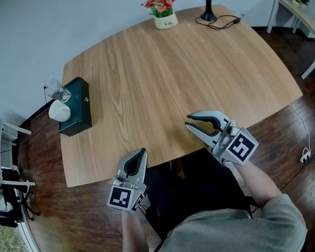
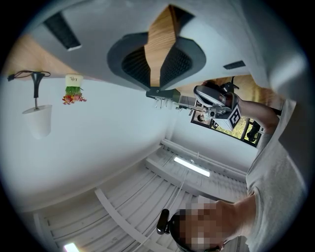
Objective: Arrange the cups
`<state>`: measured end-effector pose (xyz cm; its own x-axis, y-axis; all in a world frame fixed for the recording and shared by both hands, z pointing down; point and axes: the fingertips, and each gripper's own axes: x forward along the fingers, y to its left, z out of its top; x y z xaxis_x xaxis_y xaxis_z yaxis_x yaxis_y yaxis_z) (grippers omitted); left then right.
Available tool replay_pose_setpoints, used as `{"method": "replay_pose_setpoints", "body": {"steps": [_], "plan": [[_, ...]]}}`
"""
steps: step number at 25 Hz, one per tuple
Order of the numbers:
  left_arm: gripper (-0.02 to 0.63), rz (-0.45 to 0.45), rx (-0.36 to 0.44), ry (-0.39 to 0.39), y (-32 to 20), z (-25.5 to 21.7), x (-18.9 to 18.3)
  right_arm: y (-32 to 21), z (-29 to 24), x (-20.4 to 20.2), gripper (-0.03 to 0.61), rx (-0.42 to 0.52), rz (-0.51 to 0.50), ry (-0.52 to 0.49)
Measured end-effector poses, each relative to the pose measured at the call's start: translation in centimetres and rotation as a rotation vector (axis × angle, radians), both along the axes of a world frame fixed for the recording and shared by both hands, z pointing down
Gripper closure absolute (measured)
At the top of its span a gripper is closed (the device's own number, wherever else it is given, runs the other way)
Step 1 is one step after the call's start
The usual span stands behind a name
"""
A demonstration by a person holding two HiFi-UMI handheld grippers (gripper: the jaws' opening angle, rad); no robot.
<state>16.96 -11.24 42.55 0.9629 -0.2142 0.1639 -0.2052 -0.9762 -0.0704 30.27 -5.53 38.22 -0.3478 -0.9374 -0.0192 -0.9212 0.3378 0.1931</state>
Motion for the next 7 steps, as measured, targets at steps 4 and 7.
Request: {"method": "replay_pose_setpoints", "body": {"steps": [4,7], "plan": [[0.609,0.002,0.000,-0.001,0.02,0.00,-0.06,0.00,0.00,-0.21,0.520,0.002,-0.005,0.010],[0.609,0.004,0.000,-0.002,0.05,-0.04,-0.10,0.02,0.08,-0.33,0.520,-0.003,-0.005,0.012]]}}
